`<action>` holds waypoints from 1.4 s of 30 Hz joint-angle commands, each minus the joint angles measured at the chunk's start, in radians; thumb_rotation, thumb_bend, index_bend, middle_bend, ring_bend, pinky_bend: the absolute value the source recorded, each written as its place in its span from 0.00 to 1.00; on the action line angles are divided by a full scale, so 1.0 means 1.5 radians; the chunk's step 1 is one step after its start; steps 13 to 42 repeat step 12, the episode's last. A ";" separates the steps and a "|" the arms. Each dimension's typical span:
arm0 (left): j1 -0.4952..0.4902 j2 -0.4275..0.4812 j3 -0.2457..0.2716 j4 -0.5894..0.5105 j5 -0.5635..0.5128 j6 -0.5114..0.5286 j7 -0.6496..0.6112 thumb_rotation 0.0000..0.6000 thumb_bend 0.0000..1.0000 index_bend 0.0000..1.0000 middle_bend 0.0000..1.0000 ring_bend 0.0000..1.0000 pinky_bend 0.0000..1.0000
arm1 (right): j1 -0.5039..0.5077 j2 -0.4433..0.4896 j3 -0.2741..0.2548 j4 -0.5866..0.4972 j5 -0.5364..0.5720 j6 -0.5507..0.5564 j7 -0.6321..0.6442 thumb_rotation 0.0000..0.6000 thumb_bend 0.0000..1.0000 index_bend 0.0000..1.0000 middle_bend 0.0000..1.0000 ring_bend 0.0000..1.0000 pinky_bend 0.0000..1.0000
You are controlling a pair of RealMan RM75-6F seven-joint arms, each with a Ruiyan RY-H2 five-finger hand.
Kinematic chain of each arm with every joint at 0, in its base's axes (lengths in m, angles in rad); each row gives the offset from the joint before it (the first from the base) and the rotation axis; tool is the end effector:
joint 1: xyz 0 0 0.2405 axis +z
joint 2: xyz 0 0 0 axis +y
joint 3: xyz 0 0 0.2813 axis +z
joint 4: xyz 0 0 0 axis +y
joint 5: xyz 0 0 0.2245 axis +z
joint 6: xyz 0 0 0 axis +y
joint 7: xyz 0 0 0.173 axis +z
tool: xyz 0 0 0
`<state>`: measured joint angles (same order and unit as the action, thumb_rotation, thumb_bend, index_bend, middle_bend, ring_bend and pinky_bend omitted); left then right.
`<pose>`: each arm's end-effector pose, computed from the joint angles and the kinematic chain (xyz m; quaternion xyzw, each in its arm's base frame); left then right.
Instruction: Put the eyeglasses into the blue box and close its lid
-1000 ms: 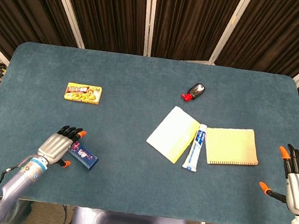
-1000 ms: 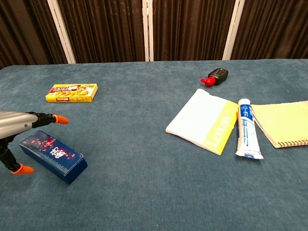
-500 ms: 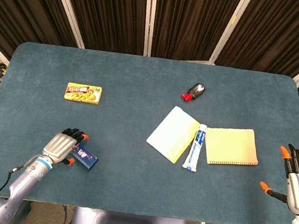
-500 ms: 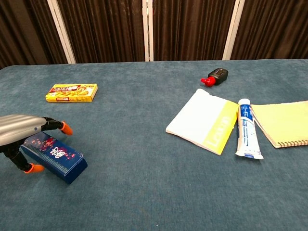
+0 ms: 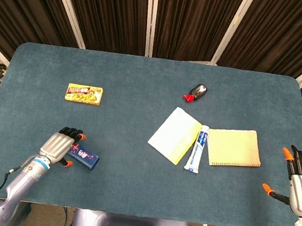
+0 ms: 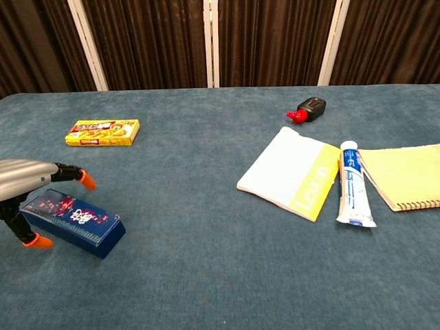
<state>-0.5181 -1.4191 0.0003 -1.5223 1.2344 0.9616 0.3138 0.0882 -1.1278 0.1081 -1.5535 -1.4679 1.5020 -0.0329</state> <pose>-0.2711 0.3086 -0.0247 -0.7670 -0.4065 -0.2594 0.4232 -0.3478 -0.2277 0.1751 0.5817 -0.3480 0.3847 0.6265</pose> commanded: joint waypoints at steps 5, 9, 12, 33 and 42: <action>0.059 0.075 -0.004 -0.083 0.076 0.162 0.014 1.00 0.00 0.00 0.00 0.00 0.00 | -0.002 0.005 -0.001 -0.005 -0.006 0.006 0.006 1.00 0.00 0.00 0.00 0.00 0.00; 0.114 0.118 -0.006 -0.160 0.088 0.274 0.069 1.00 0.00 0.00 0.00 0.00 0.00 | -0.005 0.009 -0.002 -0.007 -0.011 0.012 0.010 1.00 0.00 0.00 0.00 0.00 0.00; 0.157 0.139 0.005 -0.195 0.108 0.343 0.088 1.00 0.00 0.00 0.00 0.00 0.00 | -0.007 0.011 -0.004 -0.011 -0.018 0.018 0.010 1.00 0.00 0.00 0.00 0.00 0.00; 0.157 0.139 0.005 -0.195 0.108 0.343 0.088 1.00 0.00 0.00 0.00 0.00 0.00 | -0.007 0.011 -0.004 -0.011 -0.018 0.018 0.010 1.00 0.00 0.00 0.00 0.00 0.00; 0.157 0.139 0.005 -0.195 0.108 0.343 0.088 1.00 0.00 0.00 0.00 0.00 0.00 | -0.007 0.011 -0.004 -0.011 -0.018 0.018 0.010 1.00 0.00 0.00 0.00 0.00 0.00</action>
